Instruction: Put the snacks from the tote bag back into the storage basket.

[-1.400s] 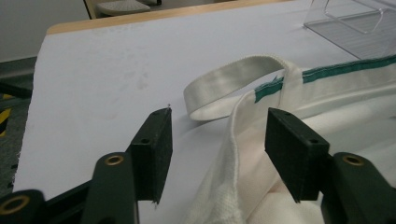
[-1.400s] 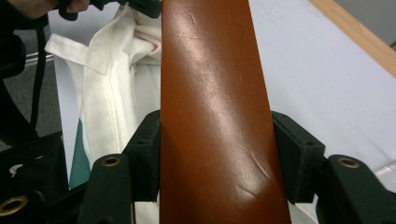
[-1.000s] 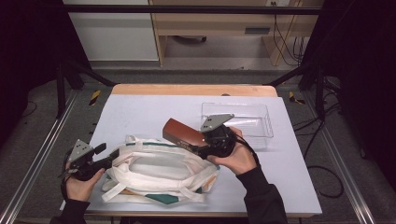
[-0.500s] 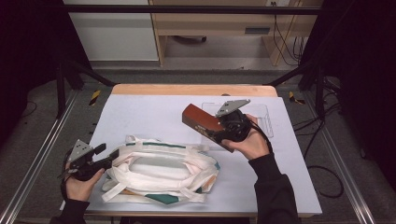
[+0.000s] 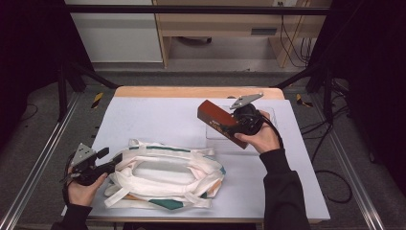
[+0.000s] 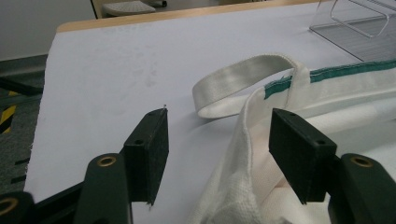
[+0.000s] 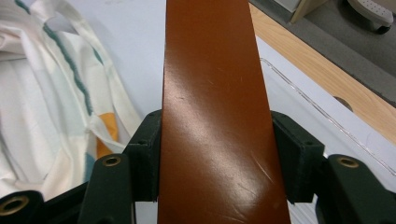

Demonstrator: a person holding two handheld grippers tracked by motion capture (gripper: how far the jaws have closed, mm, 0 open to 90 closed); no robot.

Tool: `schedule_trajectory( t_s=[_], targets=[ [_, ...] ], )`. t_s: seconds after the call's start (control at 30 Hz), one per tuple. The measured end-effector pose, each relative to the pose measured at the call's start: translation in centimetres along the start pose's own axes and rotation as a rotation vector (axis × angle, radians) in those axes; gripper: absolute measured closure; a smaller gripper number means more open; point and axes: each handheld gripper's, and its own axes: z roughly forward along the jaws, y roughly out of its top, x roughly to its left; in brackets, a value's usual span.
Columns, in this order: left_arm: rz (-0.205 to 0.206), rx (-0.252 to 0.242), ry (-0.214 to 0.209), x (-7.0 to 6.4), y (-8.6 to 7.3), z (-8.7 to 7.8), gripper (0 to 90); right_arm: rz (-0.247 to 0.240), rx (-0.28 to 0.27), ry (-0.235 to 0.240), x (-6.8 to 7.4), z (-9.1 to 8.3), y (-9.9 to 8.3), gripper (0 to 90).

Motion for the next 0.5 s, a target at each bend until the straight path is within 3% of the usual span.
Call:
schedule_trajectory(
  t_s=[0.5],
  targets=[
    [0.002,0.001,0.002,0.1,0.0,0.0,37.6,0.042,0.009,-0.048,-3.5,2.0,-0.9,43.1]
  ],
)
